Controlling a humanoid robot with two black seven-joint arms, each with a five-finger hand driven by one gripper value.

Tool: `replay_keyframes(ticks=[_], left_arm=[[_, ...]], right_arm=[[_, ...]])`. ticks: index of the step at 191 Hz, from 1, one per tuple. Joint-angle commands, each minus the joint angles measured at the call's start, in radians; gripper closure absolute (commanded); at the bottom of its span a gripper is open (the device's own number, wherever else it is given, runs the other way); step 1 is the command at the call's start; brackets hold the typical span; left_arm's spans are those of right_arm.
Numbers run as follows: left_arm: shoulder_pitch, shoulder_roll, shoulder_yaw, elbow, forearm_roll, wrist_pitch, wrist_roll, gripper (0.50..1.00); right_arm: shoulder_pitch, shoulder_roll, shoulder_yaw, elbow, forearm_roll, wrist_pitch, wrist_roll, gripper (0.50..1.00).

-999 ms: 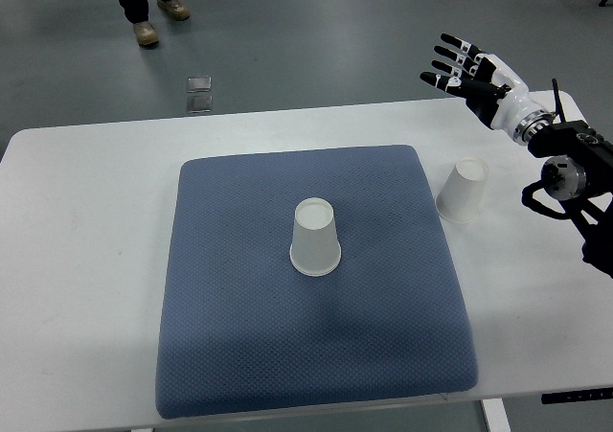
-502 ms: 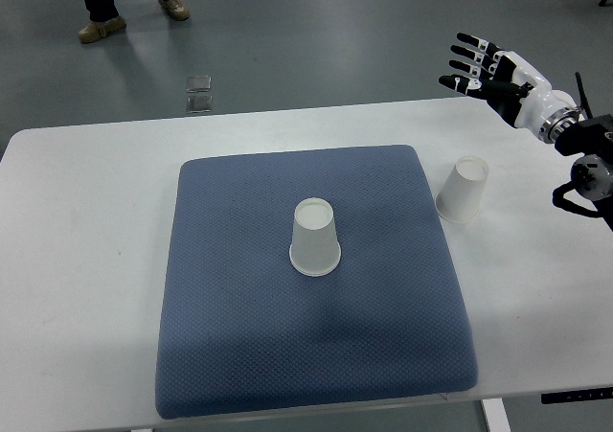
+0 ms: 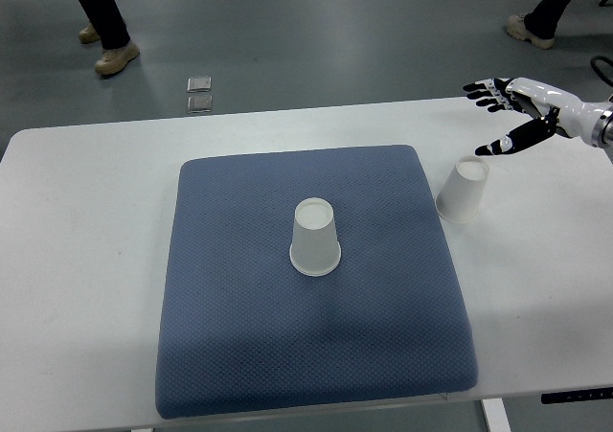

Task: Stack paper cups
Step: 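Lower the right hand and close its fingers around the loose white cup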

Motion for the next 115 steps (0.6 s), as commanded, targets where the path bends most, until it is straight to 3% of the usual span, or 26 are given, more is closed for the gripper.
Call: replay_keyframes(ticks=[1,115], left_arm=[[0.0,0.0,0.0,0.0,0.0,0.0,0.0,0.5],[0.0,0.0,0.0,0.0,0.0,0.0,0.0,0.5]], right_arm=[[0.036,-0.002,-0.062,0.001,-0.094,0.0,0.0,0.585],[0.116,0.057,-0.257,-0.042,-0.223,-0.017,0.0,0.587]])
